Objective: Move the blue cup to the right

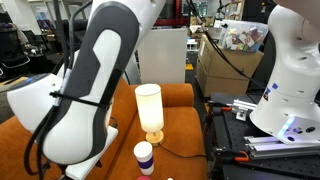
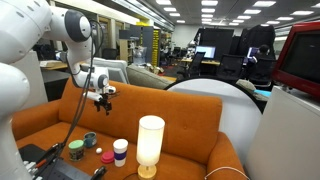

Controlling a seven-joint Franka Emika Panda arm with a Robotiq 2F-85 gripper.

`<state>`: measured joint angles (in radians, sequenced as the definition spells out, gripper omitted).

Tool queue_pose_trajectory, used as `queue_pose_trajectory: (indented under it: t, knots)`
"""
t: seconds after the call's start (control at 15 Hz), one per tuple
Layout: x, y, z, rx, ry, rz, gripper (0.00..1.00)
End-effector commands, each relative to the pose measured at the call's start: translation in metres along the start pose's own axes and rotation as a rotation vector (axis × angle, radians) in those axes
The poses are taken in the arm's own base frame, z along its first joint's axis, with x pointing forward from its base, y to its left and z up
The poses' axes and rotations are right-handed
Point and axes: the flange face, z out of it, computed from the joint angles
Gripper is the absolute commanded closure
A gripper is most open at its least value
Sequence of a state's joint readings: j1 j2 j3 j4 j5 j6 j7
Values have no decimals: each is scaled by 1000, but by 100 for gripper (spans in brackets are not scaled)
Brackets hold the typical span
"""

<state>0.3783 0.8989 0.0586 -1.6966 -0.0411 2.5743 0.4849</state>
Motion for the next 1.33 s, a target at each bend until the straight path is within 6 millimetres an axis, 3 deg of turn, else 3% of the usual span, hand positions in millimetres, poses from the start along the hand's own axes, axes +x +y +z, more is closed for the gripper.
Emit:
queue_pose_trajectory:
  t: [0.0,0.47,0.73,0.87,1.27]
  knots:
    - [-1,-2,7,-6,-4,-12,0]
    - [-29,-20,91,-20,-65,-97,0]
    - [-31,-27,123,-6,-112,-213,0]
    - [-38,-27,125,-21,-99,-189,0]
    - [-33,-32,130,-13,-98,-218,0]
